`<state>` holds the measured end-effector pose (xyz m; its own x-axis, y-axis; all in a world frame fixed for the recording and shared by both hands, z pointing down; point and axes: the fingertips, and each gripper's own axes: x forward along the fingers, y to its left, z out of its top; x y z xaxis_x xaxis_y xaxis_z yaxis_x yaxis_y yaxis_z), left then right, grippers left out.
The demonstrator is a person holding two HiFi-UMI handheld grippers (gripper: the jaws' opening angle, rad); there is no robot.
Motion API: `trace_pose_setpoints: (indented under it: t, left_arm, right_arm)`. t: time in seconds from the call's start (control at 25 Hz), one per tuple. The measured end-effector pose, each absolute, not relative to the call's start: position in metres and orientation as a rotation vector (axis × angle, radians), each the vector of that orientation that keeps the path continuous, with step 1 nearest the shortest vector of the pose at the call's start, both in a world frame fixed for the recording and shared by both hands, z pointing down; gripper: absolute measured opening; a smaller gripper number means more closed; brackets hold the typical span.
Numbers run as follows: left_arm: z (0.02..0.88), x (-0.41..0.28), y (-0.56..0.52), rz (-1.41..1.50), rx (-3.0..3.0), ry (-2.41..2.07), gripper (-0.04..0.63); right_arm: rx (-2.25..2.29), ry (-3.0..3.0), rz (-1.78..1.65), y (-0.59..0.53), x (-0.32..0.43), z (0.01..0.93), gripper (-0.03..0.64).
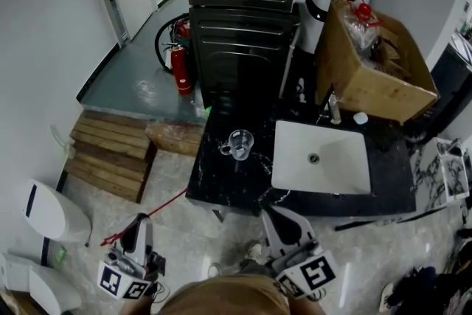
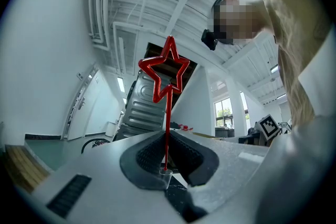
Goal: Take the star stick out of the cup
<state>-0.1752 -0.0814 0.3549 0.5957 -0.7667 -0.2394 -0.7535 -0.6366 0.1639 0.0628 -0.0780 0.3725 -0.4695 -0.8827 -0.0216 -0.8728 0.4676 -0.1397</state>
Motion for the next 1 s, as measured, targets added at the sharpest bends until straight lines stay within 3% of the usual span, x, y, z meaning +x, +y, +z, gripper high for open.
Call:
trace_pose_setpoints:
  t: [1.0]
  left_arm:
    - [0.355, -0.18, -0.08, -0.444, 2.764, -1.345, 0.015]
  right_arm:
    - [-1.604, 2.584, -0.132, -0.077, 0.073, 0.366, 0.002]
